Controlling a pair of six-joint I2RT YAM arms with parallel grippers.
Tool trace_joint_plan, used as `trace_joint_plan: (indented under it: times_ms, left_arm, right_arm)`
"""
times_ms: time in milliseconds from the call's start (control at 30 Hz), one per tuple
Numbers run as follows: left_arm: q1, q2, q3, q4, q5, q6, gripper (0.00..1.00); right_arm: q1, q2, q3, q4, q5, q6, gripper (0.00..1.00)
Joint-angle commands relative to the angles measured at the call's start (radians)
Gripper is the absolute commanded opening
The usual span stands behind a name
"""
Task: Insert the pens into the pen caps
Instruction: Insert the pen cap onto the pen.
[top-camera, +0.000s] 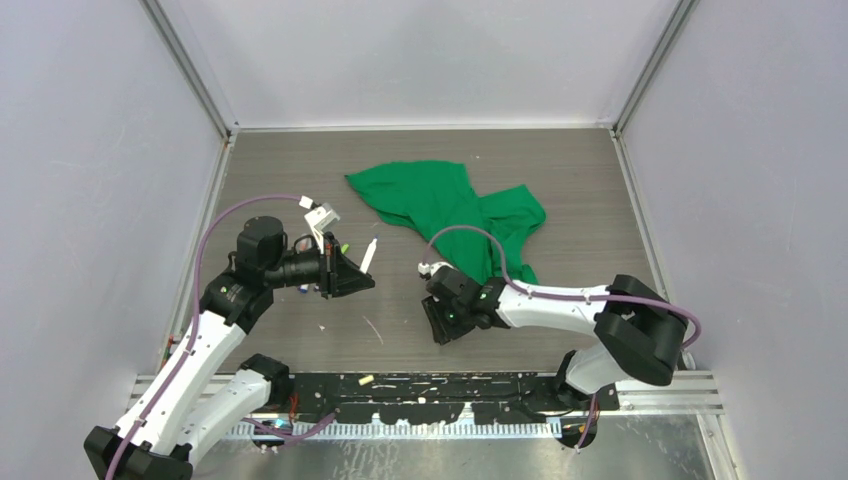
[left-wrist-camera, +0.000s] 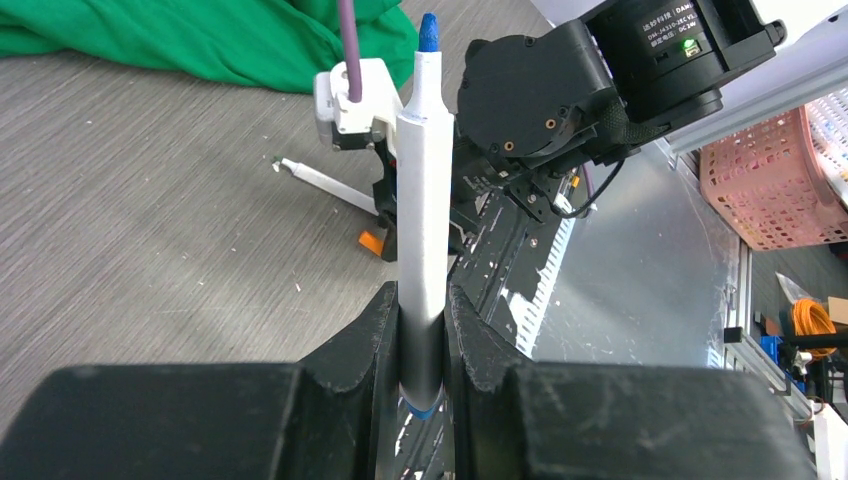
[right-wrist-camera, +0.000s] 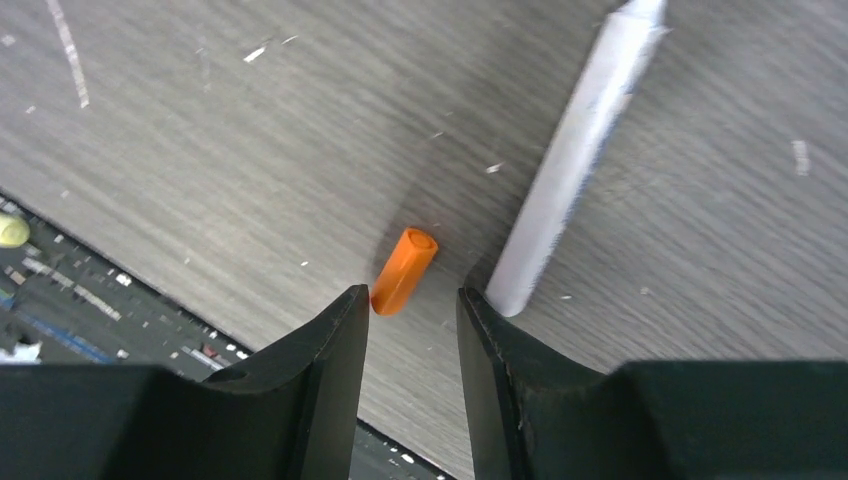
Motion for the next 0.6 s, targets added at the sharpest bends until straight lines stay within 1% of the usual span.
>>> trace_joint_plan:
  times_ms: [0,333,433,567]
  left_arm:
    - [-0.003,-0.015,0.003,0.035,0.017,0.016,0.0]
    - [-0.01,-0.017,0.003,0.031,0.009,0.023,0.0]
    - [-0.014,-0.019,0.003,0.026,0.005,0.026,0.0]
    - [-0.02,-0.023,0.003,0.021,-0.001,0.029,0.0]
  right_arm:
    - [0.006,0.04,0.091,-0.113,0.154,0.048,0.43]
    - [0.048,0.129,0.176,-0.134,0.185,0.096,0.42]
    - [0.062,0.157,0.193,-0.15,0.202,0.103,0.38]
    - [0.082,0.188,0.218,-0.195,0.238,0.112,0.28]
